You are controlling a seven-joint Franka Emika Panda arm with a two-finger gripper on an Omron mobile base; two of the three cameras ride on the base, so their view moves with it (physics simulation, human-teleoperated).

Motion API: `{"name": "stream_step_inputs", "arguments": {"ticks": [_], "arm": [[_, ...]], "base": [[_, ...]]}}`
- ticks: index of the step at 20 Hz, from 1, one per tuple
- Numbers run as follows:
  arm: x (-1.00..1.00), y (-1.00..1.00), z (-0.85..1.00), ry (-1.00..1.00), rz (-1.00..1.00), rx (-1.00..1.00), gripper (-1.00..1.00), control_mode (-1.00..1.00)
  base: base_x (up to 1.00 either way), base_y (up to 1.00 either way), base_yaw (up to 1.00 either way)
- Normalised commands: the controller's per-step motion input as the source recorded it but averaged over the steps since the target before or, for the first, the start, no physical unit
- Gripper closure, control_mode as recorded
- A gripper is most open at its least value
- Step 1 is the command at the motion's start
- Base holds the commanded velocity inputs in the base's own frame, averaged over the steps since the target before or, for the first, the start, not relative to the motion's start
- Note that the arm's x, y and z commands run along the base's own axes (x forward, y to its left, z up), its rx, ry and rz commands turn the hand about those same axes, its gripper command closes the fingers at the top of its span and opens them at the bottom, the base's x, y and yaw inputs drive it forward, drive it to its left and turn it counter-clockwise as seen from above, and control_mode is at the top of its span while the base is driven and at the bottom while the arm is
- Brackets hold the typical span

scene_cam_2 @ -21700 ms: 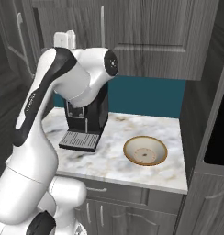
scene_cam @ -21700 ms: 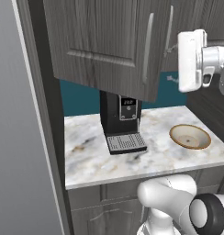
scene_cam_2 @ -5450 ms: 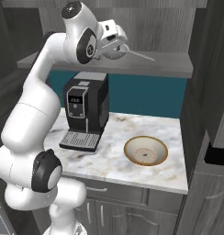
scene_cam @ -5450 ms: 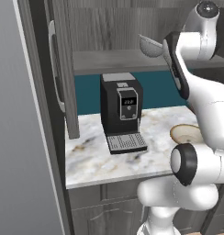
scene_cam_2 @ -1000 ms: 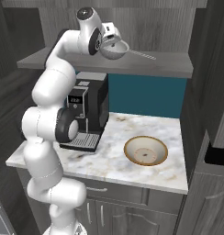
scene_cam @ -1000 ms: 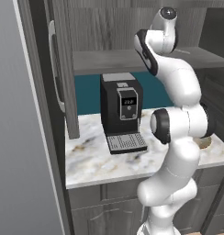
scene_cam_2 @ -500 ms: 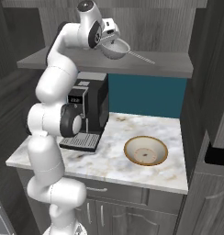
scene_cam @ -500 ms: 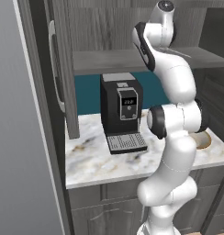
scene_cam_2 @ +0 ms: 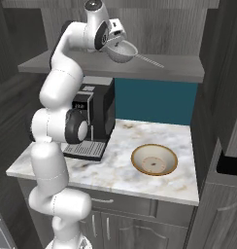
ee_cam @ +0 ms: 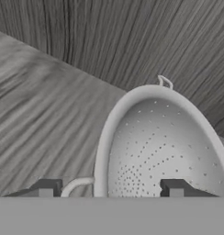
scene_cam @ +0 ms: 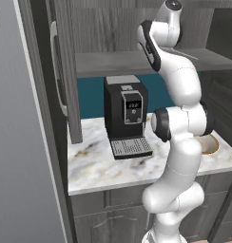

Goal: Open the cabinet and setup a tea strainer by placing it in the bowl upright.

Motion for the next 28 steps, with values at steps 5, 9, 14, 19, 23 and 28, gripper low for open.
{"name": "stream_step_inputs", "arguments": {"ticks": [5,9,14,19,23,28], "arm": [[0.01,0.07,-0.01,0.00,0.08,0.00,1.00,-1.00],[0.02,0.09,0.00,0.00,0.06,0.00,1.00,-1.00],[0.00,0.07,0.00,-0.04,0.00,0.01,1.00,-1.00],[-0.01,0.00,0.00,-0.15,-0.06,0.10,1.00,-1.00],[-0.28,0.00,-0.01,-0.12,-0.11,0.01,1.00,-1.00],[-0.67,0.00,0.00,0.00,-0.19,-0.01,1.00,-1.00]], "base": [[0.00,0.00,0.00],[0.00,0.00,0.00],[0.00,0.00,0.00],[0.00,0.00,0.00],[0.00,0.00,0.00],[0.00,0.00,0.00]]}}
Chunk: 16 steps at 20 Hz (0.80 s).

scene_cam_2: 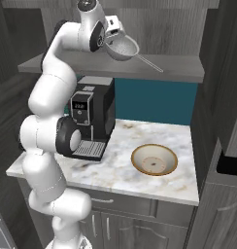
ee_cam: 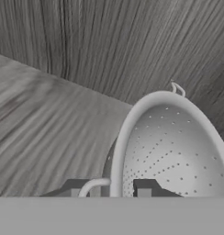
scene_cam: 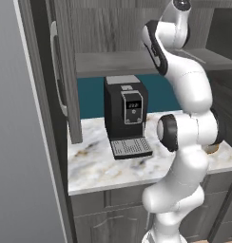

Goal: Open the cabinet and setup a tea strainer by placing it in the bowl upright.

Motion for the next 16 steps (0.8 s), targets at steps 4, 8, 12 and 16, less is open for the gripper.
{"name": "stream_step_inputs", "arguments": {"ticks": [4,8,12,16], "arm": [[-0.87,0.00,0.01,0.04,-0.16,-0.05,1.00,-1.00],[-1.00,0.00,0.00,0.01,-0.16,-0.01,1.00,-1.00],[-1.00,-0.09,0.00,0.01,-0.18,0.00,1.00,-1.00],[-1.00,-0.13,-0.06,0.08,-0.23,-0.02,1.00,-1.00]], "base": [[0.00,0.00,0.00],[0.00,0.00,0.00],[0.00,0.00,0.00],[0.00,0.00,0.00]]}}
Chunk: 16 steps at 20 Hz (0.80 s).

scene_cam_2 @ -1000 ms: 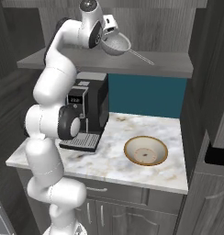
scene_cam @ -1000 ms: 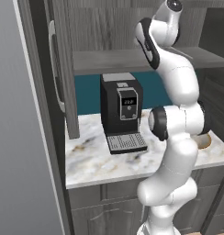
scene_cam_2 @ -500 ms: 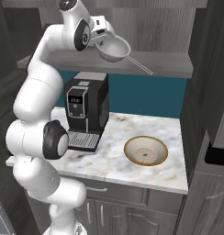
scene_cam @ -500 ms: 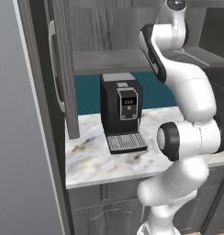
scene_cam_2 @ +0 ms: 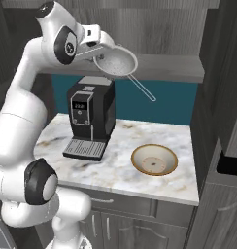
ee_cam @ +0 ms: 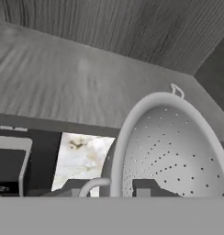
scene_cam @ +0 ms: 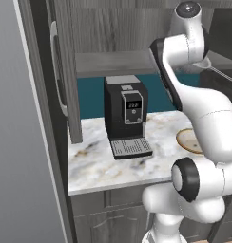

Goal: Open the cabinet and setup a tea strainer by placing it in the bowl upright.

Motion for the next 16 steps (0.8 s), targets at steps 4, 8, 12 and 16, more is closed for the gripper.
{"name": "stream_step_inputs", "arguments": {"ticks": [4,8,12,16], "arm": [[-1.00,-0.57,-0.51,0.19,-0.30,0.00,1.00,-1.00],[-0.89,-0.59,-0.83,0.18,-0.21,-0.01,1.00,-1.00],[-0.98,-0.36,-0.85,0.09,-0.11,0.00,1.00,-1.00],[-0.32,-0.07,-0.94,0.01,-0.02,-0.03,1.00,-1.00]], "base": [[0.00,0.00,0.00],[0.00,0.00,0.00],[0.00,0.00,0.00],[0.00,0.00,0.00]]}}
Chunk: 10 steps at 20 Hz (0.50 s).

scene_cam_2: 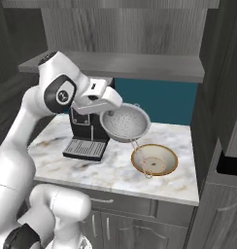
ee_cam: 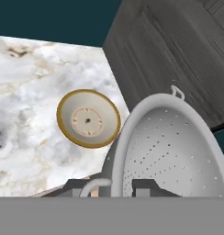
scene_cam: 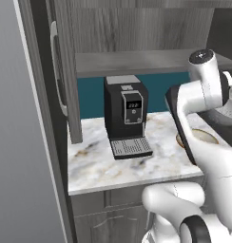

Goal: Open the cabinet and setup a tea strainer by placing it in the bowl upright.

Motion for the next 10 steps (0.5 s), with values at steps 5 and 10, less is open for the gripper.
{"name": "stream_step_inputs", "arguments": {"ticks": [5,10], "arm": [[0.11,0.00,-0.62,0.03,0.09,0.03,1.00,-1.00],[0.21,-0.03,-0.54,0.00,0.01,0.00,1.00,-1.00]], "base": [[0.00,0.00,0.00],[0.00,0.00,0.00]]}}
